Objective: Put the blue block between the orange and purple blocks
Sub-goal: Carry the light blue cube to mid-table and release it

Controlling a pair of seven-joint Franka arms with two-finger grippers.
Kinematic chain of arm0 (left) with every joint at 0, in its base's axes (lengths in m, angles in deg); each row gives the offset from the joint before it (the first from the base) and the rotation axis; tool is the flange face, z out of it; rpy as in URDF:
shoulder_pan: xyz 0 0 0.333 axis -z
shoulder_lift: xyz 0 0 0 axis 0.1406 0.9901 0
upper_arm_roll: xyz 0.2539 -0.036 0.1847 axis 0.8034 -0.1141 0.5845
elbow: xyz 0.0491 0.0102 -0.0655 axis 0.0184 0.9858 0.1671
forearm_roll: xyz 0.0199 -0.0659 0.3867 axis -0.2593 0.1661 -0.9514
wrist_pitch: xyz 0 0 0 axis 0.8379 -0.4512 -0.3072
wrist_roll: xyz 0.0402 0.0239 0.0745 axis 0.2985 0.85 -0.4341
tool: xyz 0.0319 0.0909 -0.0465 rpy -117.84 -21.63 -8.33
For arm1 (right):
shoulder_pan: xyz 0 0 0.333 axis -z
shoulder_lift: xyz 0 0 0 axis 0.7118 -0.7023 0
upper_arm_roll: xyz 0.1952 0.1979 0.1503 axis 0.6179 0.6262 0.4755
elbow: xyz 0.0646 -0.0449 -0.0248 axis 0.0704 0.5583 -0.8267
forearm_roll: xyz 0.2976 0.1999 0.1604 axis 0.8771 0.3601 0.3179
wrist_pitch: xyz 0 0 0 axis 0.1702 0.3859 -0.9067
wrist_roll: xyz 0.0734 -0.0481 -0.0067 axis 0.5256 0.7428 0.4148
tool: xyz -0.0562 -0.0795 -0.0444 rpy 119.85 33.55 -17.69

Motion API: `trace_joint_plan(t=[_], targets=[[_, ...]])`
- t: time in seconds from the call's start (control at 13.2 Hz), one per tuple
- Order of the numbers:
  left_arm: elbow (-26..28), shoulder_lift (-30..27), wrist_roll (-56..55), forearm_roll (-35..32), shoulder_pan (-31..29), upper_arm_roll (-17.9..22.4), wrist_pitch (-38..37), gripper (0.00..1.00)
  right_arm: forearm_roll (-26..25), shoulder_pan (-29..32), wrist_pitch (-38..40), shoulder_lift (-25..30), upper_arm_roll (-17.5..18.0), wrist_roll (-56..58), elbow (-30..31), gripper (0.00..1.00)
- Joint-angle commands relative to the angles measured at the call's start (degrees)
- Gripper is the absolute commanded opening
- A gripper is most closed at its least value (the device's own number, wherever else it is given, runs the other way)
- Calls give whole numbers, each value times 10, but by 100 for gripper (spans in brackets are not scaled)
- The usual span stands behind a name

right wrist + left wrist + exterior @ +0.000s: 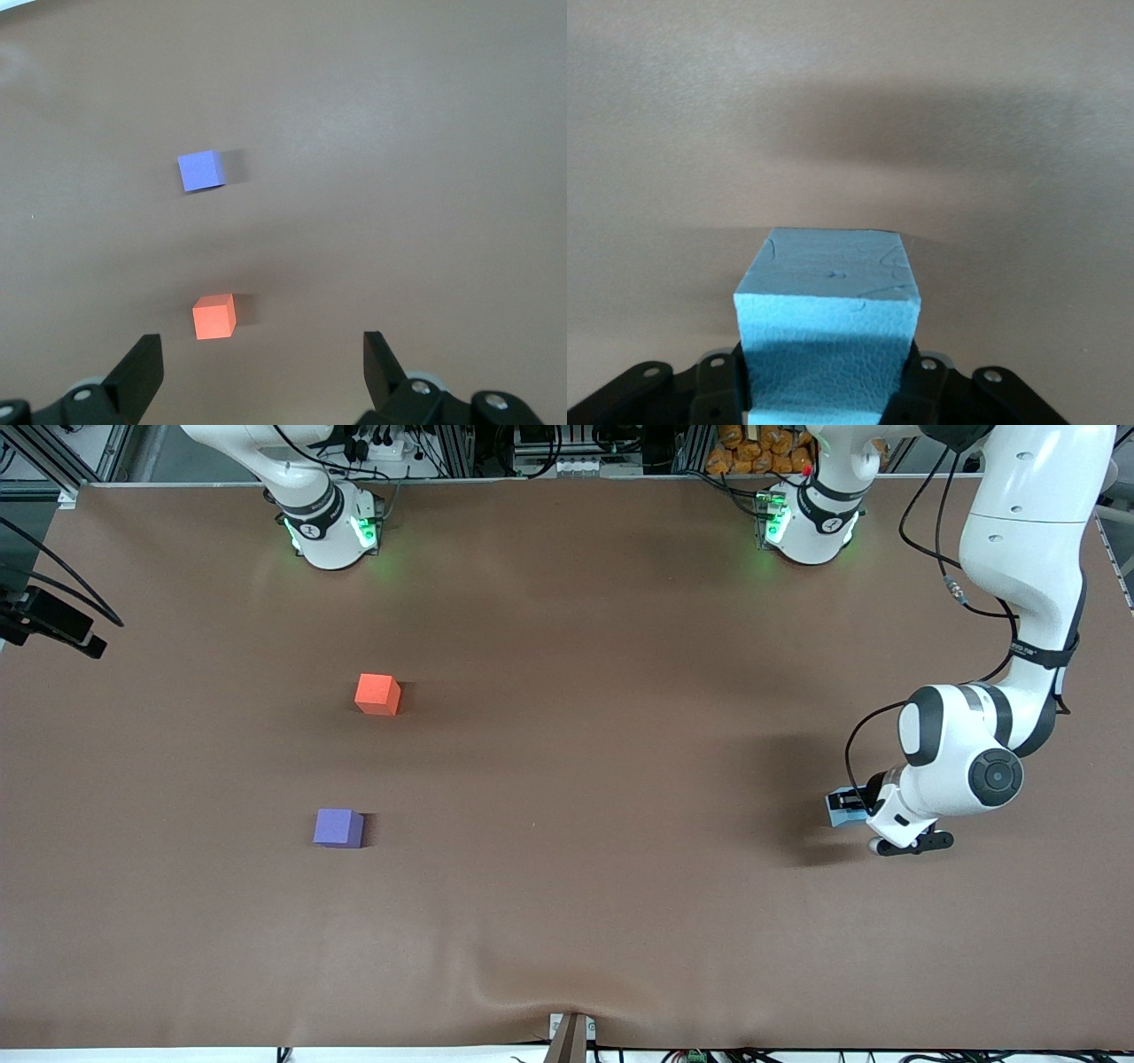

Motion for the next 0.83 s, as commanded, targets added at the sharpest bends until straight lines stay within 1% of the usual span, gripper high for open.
trace_joint_plan(t=[0.0,0.15,0.3,0.38,0.45,0.53,0.68,0.76], targets=[[3,-22,-4,18,-1,-35,3,0,12,14,7,-4,7,10,-10,100],[-1,-32,-31,51,2,-81,1,0,12,14,7,-4,7,10,-10,100],[-23,-30,-46,52,12,-136,0,0,12,14,7,-4,7,10,-10,100],[-40,-22,-59,53,32,-154,-4,0,12,14,6,-4,7,10,-10,100],[-58,-11,-81,53,63,-161,-4,0,12,13,7,-4,7,10,-10,100],[-74,-4,-115,53,116,-160,-4,0,12,13,7,-4,7,10,-10,100],[-104,12,-242,43,217,-144,-4,0,12,12,6,-5,7,10,-10,100],[-123,22,-287,40,255,-142,-4,0,12,12,6,-5,7,10,-10,100]])
